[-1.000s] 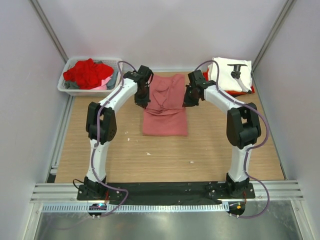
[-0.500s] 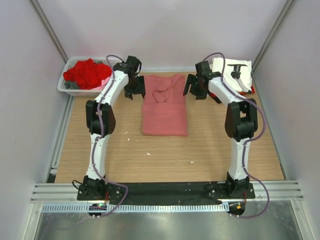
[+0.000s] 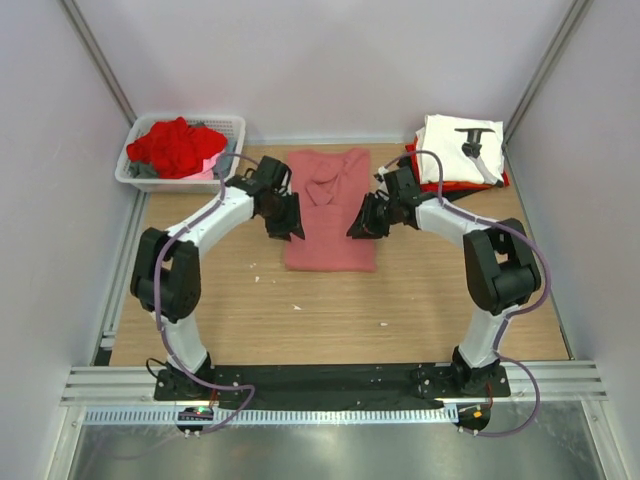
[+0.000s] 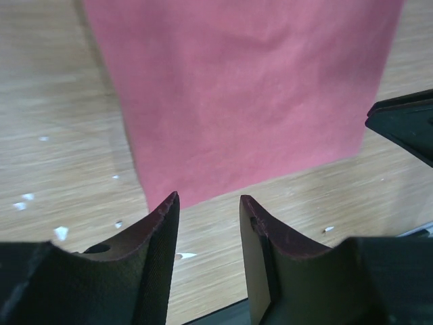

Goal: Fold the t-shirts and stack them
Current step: Fold the tshirt

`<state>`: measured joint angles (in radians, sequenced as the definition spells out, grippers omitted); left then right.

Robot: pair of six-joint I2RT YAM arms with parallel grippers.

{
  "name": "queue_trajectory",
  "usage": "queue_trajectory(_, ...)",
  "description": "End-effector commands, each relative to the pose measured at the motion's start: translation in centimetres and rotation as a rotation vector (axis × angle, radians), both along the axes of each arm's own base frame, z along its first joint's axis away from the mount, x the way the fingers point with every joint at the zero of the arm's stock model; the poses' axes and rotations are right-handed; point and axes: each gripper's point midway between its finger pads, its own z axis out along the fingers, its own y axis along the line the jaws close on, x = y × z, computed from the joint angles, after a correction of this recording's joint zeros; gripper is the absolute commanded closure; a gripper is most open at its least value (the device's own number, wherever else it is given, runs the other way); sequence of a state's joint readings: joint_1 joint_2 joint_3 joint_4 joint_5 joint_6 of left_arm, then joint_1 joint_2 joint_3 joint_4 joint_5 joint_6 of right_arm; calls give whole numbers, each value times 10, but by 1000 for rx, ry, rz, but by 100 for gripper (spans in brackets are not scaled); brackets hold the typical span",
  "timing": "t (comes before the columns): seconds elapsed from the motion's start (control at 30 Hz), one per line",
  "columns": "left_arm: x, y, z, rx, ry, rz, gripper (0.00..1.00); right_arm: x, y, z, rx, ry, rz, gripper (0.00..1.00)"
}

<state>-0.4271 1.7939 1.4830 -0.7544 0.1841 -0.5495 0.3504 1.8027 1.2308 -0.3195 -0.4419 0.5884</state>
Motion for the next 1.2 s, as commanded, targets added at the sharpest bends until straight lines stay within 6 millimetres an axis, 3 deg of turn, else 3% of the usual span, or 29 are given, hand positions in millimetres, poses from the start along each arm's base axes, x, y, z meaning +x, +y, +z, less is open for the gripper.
queue_trajectory(0.0, -1, -25, -25, -107, 47, -13, 59, -5, 14, -8, 118, 13, 35, 74)
queue_trajectory(0.27, -48, 1, -109, -11, 211, 33, 62, -49, -13, -89, 9, 154, -8, 84)
queue_trajectory(0.43, -54, 9, -133, 38, 245, 35, 66, -59, -22, -109, -30, 193, -29, 87)
queue_trajectory(0.67, -58, 14, -127, 77, 232, 23, 68, -81, -43, -114, -116, 208, -62, 88)
queue_trajectory(0.8, -85, 26, -124, 195, 233, 4, 68, -88, -48, -101, -118, 173, -74, 89)
queue_trajectory(1.03, -133, 29, -108, 286, 224, -41, 68, -115, -56, -84, -235, 145, -59, 88)
queue_trajectory(1.13, -145, 28, -96, 309, 191, -46, 64, -118, -61, -72, -271, 123, -52, 61)
queue_trajectory(1.17, -144, 26, -84, 297, 153, -46, 56, -115, -62, -61, -272, 89, -48, 45)
